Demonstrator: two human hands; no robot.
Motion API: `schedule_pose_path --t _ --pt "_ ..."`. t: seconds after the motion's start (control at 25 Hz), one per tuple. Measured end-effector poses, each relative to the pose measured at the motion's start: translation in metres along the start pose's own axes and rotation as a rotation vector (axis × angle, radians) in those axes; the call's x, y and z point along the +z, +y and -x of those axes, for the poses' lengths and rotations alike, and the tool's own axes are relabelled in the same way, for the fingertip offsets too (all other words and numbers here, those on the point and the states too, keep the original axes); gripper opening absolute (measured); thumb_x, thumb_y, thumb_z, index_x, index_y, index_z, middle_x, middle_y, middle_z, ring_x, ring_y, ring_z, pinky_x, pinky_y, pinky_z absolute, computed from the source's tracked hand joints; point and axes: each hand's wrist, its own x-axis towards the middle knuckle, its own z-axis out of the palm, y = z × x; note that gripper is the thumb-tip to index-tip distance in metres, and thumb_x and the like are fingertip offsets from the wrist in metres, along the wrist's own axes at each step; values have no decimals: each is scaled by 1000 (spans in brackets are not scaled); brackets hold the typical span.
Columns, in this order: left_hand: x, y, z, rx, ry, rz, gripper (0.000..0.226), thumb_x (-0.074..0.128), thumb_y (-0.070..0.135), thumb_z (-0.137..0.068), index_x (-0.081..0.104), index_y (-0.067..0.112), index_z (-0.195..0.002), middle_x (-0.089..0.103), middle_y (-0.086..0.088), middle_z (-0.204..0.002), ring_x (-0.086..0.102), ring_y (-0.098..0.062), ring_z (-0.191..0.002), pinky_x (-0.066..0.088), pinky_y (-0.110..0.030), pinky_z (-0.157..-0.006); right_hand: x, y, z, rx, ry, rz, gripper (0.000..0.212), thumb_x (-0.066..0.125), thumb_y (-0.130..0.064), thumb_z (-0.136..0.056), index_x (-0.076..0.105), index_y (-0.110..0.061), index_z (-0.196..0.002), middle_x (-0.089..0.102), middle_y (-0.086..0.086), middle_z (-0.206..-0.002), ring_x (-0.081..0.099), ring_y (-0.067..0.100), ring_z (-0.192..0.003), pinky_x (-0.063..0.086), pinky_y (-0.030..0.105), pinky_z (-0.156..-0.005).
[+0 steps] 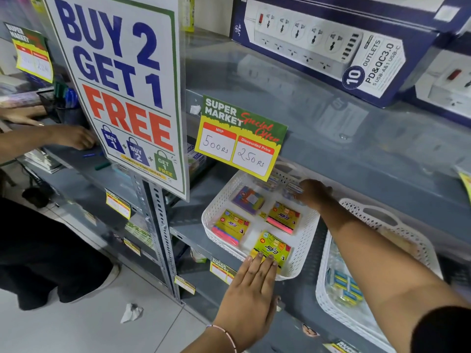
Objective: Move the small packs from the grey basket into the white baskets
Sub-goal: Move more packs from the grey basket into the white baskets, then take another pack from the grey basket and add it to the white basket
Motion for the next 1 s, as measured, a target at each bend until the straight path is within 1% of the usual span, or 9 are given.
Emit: schedule_pose_path --t 0.12,0.24,0.36,0.44,0.52,0.56,0.68,0.84,1.0 --pt "1 1 -1 -4 -3 -20 62 59 41 -87 52 6 -138 53 -10 -140 43 -30 -134 13 -42 -113 1 0 1 18 20 10 73 59 -59 -81 47 -8 -133 51 23 -134 45 41 -126 36 47 -101" --pt "2 2 -1 -1 -5 -32 62 56 43 -89 51 5 -138 52 -10 -141 43 -31 -134 14 -43 -113 3 -2 2 32 46 15 66 61 -52 -83 49 -7 -130 53 24 -132 47 43 -123 38 47 -100" --pt "1 4 0 0 -24 -34 61 49 43 -91 50 5 -139 51 -10 -143 40 -31 -136 13 -43 -114 1 0 7 90 46 -6 65 62 -48 -84 46 -7 -132 50 25 -135 44 46 -126 41 54 -102" --pt "-2 6 -1 -16 -36 -48 63 46 44 -92 46 5 -142 46 -10 -146 35 -31 -138 10 -42 -114 -2 0 15 77 48 -77 72 64 -49 -83 44 -4 -134 48 26 -136 45 45 -126 46 48 -97" --pt "-3 8 -3 -76 -45 -35 68 45 46 -93 36 5 -147 34 -11 -153 23 -32 -143 8 -42 -113 -2 -6 31 -23 107 -207 60 66 -39 -85 48 -3 -130 54 24 -132 52 38 -120 46 33 -81" --pt "-3 15 -5 -82 -50 -24 71 45 47 -94 30 5 -149 26 -12 -157 17 -33 -145 9 -43 -113 -4 -4 45 -91 168 -240 56 66 -37 -85 51 -4 -128 57 22 -128 54 36 -117 46 31 -79" --pt "0 48 -15 27 -58 57 74 41 45 -96 16 4 -153 10 -11 -161 3 -29 -147 8 -43 -115 -11 15 87 -149 257 -190 57 64 -40 -85 52 -6 -129 58 20 -130 53 34 -121 44 39 -98" --pt "13 128 -32 289 -121 145 71 46 41 -96 23 2 -151 16 -11 -159 10 -28 -147 15 -43 -115 -22 94 160 -109 310 -298 39 66 -30 -83 63 -9 -116 66 18 -117 59 34 -111 47 37 -93" --pt "33 239 -35 512 -161 229 67 45 41 -95 33 0 -147 25 -10 -157 19 -29 -145 21 -43 -113 -19 228 252 174 335 -434 38 66 -26 -84 64 -17 -121 65 8 -124 60 28 -113 48 34 -96"
